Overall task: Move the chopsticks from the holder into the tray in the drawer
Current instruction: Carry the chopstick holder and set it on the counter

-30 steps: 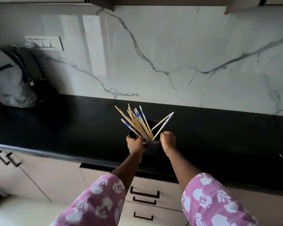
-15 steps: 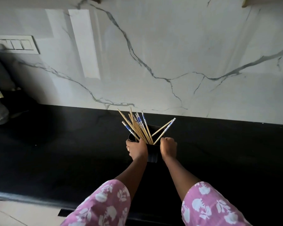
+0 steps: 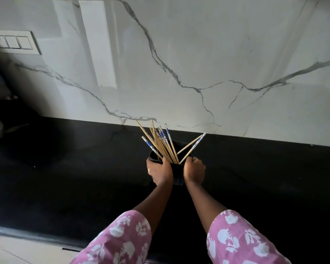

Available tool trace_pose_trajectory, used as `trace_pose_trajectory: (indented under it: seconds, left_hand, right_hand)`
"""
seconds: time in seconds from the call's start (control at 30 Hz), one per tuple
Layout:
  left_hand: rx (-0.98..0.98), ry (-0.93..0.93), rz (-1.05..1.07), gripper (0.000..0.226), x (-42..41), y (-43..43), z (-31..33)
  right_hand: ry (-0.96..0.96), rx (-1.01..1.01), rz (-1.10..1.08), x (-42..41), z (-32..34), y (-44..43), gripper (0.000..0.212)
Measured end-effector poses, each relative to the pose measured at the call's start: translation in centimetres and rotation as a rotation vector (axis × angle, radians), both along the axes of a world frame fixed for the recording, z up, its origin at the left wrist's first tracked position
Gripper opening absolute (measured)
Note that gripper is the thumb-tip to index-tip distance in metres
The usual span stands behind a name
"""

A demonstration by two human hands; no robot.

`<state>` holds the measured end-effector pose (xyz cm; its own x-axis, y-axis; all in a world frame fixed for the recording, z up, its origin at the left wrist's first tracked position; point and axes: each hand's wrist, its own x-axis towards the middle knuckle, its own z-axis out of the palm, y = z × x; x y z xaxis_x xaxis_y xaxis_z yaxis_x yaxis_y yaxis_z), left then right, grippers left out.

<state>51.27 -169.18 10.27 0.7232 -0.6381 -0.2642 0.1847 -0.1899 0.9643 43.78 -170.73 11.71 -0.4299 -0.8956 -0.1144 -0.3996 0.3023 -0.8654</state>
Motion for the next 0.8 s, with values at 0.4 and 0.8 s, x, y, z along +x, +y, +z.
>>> trace_pose_trajectory:
  seconds: [0.4, 0.8]
  left_hand:
    - [-0.021, -0.193, -0.155, 0.064, 0.3, 6.9, -1.6]
    - [-0.135, -0.803, -0.425, 0.040, -1.1, 19.3, -6.6]
  right_hand:
    - [0.044, -0.117, -0.019, -0.9, -0.7, 7.9, 0.037]
    - [0.547, -0.427, 0.368, -3.8, -6.8, 21.0, 0.031]
